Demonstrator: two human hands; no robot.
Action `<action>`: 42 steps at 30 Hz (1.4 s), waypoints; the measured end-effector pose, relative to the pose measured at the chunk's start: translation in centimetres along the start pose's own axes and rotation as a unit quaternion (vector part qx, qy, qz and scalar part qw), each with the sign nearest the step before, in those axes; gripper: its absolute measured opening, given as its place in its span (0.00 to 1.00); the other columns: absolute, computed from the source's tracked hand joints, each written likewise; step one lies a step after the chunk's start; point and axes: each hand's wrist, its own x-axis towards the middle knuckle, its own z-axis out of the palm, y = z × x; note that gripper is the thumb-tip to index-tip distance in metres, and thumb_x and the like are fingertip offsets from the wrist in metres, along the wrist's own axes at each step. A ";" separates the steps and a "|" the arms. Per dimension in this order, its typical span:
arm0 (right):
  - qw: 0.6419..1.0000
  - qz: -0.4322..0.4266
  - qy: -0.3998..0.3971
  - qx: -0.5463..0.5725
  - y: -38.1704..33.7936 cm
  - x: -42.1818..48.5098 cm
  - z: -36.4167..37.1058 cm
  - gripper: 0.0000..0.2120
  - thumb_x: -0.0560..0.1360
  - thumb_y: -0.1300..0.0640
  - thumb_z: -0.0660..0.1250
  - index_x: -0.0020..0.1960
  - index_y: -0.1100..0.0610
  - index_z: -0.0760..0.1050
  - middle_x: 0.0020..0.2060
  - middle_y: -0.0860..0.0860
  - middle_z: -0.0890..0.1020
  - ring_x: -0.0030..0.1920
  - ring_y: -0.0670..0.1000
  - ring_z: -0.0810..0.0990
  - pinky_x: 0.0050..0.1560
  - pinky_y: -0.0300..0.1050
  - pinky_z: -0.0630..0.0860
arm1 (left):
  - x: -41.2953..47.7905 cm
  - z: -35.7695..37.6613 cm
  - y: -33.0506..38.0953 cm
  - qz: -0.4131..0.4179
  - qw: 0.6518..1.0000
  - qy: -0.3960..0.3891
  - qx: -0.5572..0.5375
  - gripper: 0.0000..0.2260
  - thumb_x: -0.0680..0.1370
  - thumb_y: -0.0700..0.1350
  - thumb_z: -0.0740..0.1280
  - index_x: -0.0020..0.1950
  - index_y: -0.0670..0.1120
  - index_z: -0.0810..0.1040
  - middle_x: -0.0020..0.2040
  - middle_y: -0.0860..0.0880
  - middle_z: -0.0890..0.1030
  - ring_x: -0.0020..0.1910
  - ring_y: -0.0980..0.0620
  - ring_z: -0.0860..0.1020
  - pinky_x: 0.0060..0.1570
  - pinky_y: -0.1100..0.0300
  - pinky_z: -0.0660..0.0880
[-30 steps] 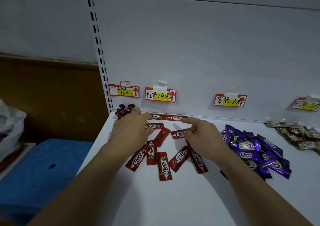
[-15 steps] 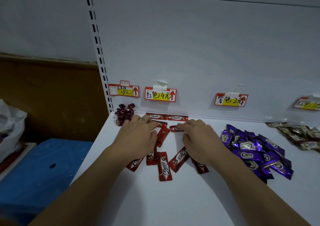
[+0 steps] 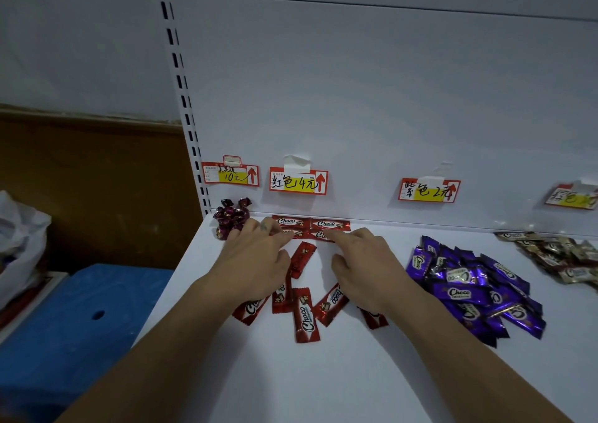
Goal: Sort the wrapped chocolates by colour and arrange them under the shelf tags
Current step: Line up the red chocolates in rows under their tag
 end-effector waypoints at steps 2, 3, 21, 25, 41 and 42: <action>1.000 -0.001 0.006 0.016 0.2 0.1 0.1 0.21 0.82 0.55 0.53 0.75 0.49 0.60 0.69 0.48 0.71 0.67 0.50 0.65 0.68 0.45 0.60 | 0.0 0.1 0.0 -0.002 1.000 0.000 0.000 0.21 0.82 0.50 0.52 0.75 0.56 0.60 0.73 0.53 0.61 0.70 0.49 0.58 0.67 0.48 0.58; 1.000 -0.001 0.008 0.024 0.3 0.2 0.1 0.20 0.82 0.55 0.53 0.74 0.49 0.61 0.68 0.47 0.71 0.66 0.50 0.65 0.68 0.46 0.60 | 0.0 0.1 0.0 -0.003 1.000 0.000 -0.001 0.21 0.82 0.50 0.52 0.76 0.56 0.60 0.74 0.53 0.61 0.70 0.49 0.58 0.68 0.48 0.57; 0.996 -0.060 -0.066 -0.027 1.3 -1.4 -3.7 0.18 0.75 0.45 0.68 0.64 0.43 0.75 0.65 0.42 0.73 0.64 0.44 0.68 0.65 0.43 0.64 | -0.5 -0.8 1.1 -0.021 0.998 0.039 -0.054 0.19 0.75 0.64 0.63 0.61 0.55 0.77 0.60 0.56 0.77 0.58 0.55 0.72 0.63 0.52 0.70; 0.987 -0.113 -0.113 -0.015 0.4 -1.5 -3.2 0.17 0.73 0.44 0.70 0.61 0.43 0.78 0.62 0.42 0.74 0.63 0.43 0.67 0.63 0.42 0.62 | -0.4 -0.7 1.8 -0.028 0.998 0.031 -0.048 0.20 0.74 0.65 0.65 0.59 0.55 0.77 0.59 0.55 0.76 0.57 0.55 0.72 0.62 0.51 0.71; 0.986 0.019 0.043 0.160 2.3 -0.7 -2.1 0.06 0.77 0.57 0.67 0.45 0.46 0.77 0.39 0.40 0.79 0.42 0.42 0.78 0.45 0.35 0.75 | -0.2 -0.5 0.1 -0.004 0.969 0.081 -0.233 0.03 0.80 0.47 0.63 0.50 0.54 0.77 0.42 0.59 0.78 0.43 0.60 0.76 0.39 0.70 0.70; 0.985 0.029 0.049 0.163 2.4 -0.5 -1.9 0.06 0.77 0.57 0.67 0.47 0.46 0.77 0.39 0.39 0.79 0.43 0.42 0.78 0.45 0.35 0.76 | -0.1 -0.5 0.1 -0.010 0.969 0.082 -0.235 0.03 0.80 0.47 0.64 0.50 0.54 0.77 0.42 0.59 0.78 0.43 0.61 0.76 0.39 0.70 0.69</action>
